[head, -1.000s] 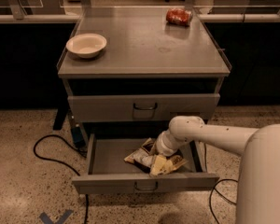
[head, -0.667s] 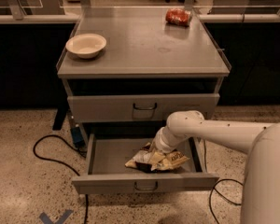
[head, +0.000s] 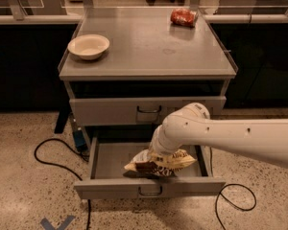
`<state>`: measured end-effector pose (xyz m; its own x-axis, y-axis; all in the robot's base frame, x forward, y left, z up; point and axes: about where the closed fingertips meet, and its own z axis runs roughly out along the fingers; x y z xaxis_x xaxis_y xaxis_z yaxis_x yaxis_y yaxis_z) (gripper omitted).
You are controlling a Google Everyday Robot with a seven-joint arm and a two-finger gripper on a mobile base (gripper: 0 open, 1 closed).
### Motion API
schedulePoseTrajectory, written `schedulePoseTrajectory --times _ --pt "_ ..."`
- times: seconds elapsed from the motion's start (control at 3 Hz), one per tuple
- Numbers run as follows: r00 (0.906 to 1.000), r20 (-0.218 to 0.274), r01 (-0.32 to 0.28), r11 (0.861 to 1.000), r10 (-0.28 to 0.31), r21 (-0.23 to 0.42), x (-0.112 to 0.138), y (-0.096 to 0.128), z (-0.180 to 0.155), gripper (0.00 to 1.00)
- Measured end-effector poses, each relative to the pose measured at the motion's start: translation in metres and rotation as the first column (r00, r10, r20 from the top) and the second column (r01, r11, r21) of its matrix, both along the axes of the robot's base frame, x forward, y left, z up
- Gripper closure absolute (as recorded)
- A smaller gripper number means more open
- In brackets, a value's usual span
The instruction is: Pick brown chip bag from middle drawer and place on counter
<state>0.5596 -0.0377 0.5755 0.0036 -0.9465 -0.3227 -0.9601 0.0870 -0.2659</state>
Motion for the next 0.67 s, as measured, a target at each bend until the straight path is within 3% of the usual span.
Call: schedulePoseTrajectory --times 0.33,0.67 --pt "0.9993 0.030 0.027 0.997 -0.025 -0.072 -0.039 0.006 0.050 1.00" --pt "0.9913 0.102 0.097 0.985 -0.083 -0.142 -0.055 -0.008 0.133 1.00"
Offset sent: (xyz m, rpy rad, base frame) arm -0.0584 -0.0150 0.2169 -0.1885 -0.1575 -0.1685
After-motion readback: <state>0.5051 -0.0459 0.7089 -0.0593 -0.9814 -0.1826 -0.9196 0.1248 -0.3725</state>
